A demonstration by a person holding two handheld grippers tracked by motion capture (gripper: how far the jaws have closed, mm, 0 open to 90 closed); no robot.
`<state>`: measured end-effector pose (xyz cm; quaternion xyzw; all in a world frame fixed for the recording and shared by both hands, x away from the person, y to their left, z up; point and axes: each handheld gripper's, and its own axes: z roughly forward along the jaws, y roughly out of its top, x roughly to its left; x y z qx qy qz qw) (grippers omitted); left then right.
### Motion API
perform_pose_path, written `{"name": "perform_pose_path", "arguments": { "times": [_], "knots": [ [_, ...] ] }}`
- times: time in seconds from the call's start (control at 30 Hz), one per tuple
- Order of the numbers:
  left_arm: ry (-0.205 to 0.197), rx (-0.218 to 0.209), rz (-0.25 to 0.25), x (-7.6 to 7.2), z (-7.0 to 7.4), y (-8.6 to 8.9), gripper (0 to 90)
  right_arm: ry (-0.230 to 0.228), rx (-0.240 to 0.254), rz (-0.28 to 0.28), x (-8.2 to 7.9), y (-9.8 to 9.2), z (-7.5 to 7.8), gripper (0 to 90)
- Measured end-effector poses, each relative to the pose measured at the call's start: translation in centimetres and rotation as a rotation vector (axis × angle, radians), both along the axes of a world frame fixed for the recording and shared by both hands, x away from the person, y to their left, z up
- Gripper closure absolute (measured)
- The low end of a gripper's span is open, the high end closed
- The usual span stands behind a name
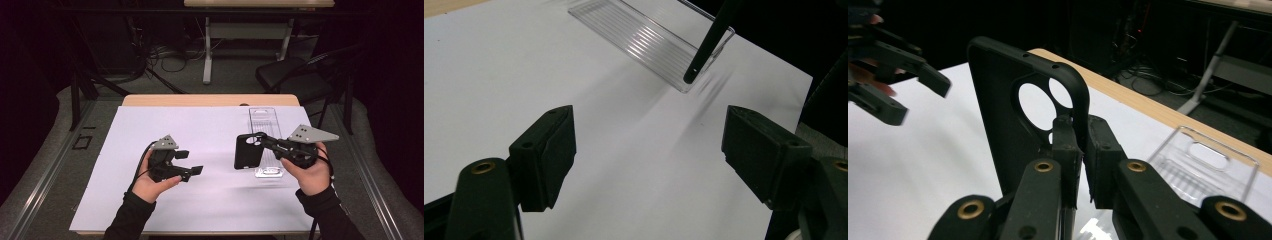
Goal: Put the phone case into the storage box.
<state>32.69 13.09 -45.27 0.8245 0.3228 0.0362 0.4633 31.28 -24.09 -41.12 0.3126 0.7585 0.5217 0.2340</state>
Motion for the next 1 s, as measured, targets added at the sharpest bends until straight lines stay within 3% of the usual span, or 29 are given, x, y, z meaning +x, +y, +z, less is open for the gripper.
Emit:
{"name": "perform_pose_path", "arguments": {
  "times": [0.2, 0.7, 1.0],
  "knots": [
    [0.006, -0.002, 0.021, 0.2, -0.2, 0.2, 22.2, 0.006, -0.006, -0.019, 0.8, -1.2, 0.6, 84.8],
    [0.003, 0.008, 0.005, 0.2, -0.4, 0.3, 15.9, -0.017, -0.030, -0.042, 2.1, -3.3, 1.6, 84.8],
    [-0.003, 0.000, 0.046, 0.3, -0.6, 0.9, 15.8, -0.033, -0.021, -0.076, 3.2, -4.6, 1.6, 84.8]
  ]
}}
